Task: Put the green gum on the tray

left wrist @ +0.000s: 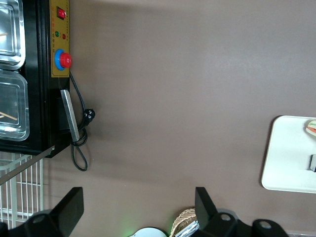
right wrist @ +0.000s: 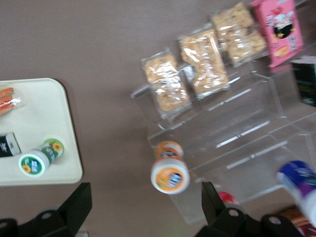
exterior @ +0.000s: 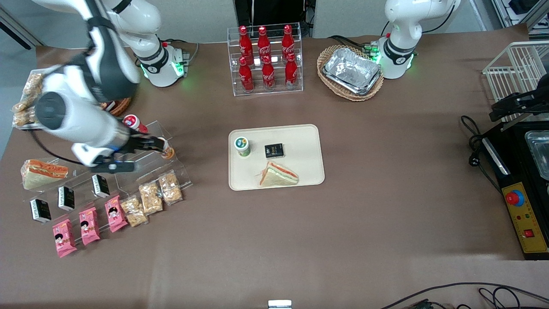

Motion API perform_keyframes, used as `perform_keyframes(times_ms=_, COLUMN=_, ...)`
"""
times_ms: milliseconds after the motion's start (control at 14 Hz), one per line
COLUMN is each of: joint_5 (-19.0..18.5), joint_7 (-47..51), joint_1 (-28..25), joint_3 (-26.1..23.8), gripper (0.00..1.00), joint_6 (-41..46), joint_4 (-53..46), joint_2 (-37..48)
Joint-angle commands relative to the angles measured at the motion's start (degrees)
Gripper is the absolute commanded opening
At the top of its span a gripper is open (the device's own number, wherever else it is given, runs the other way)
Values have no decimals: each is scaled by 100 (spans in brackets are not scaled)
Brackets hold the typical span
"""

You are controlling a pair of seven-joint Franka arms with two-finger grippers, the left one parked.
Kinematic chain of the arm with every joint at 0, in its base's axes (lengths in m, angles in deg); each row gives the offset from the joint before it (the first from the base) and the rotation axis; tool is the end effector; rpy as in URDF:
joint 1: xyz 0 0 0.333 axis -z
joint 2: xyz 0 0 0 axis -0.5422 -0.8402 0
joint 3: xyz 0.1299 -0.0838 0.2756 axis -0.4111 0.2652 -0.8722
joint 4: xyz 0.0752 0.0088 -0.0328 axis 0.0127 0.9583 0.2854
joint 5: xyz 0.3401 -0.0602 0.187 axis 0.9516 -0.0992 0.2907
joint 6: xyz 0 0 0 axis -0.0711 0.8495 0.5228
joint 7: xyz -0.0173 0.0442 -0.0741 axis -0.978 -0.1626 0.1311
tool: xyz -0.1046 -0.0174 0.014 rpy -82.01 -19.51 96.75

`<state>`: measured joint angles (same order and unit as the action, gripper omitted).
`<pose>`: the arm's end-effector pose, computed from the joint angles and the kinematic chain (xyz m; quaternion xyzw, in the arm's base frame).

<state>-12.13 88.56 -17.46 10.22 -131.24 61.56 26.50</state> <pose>0.5436 0.0995 0.4584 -0.9957 0.0139 0.0886 0.0250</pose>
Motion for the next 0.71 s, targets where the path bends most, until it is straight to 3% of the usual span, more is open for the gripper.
perform_keyframes(times_ms=0, joint_5=217, joint_7=-945, joint_1=27, joint_3=691, gripper=99, joint_6=988, joint_4=-761, joint_2=165)
perform_keyframes(times_ms=286, joint_5=182, joint_7=-1501, joint_1=27, joint_3=1281, gripper=99, joint_6=1649, joint_4=-1667, joint_2=156)
perform_keyframes(times_ms=643, joint_5=68, joint_7=-1484, joint_1=45, joint_3=1493, gripper=100, joint_6=1879, joint_4=-2179, joint_2=95)
